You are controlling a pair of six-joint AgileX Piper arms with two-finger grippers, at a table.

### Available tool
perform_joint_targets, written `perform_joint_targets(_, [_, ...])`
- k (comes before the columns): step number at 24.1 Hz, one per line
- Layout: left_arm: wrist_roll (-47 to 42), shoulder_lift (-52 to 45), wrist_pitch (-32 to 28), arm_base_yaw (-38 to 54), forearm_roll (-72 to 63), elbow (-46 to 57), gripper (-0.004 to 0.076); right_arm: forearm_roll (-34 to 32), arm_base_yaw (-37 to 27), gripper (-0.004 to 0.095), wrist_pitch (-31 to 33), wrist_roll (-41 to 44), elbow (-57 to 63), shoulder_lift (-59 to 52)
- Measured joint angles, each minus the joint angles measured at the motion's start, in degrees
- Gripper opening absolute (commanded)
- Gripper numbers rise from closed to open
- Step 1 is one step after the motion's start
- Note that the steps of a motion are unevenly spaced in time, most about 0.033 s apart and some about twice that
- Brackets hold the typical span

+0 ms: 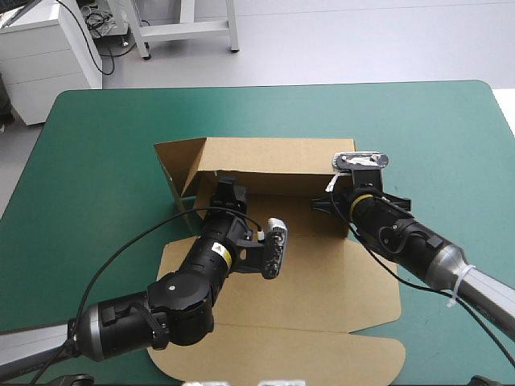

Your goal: Fold the box

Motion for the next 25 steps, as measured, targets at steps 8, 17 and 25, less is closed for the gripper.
perform_joint_targets(8, [-1.6,-4.8,-6.7,15.1,-2.1,0.0,0.0112,10.0,-0.3,-0.002,14.3,-16.4,-11.8,0.0])
perform_joint_targets(17, [0.4,-13.3,-14.9,39.3,-27.5,-5.6,0.0034,29.6,-15.2,-0.002,23.6,-38.7,-24.7,1.7])
perform_joint_targets(25, [6.4,-20.5,-17.3,45.9,-45.1,-2.5,0.0032,36.7,-23.3,-0.002,28.9,-49.6,-32.1,13.7])
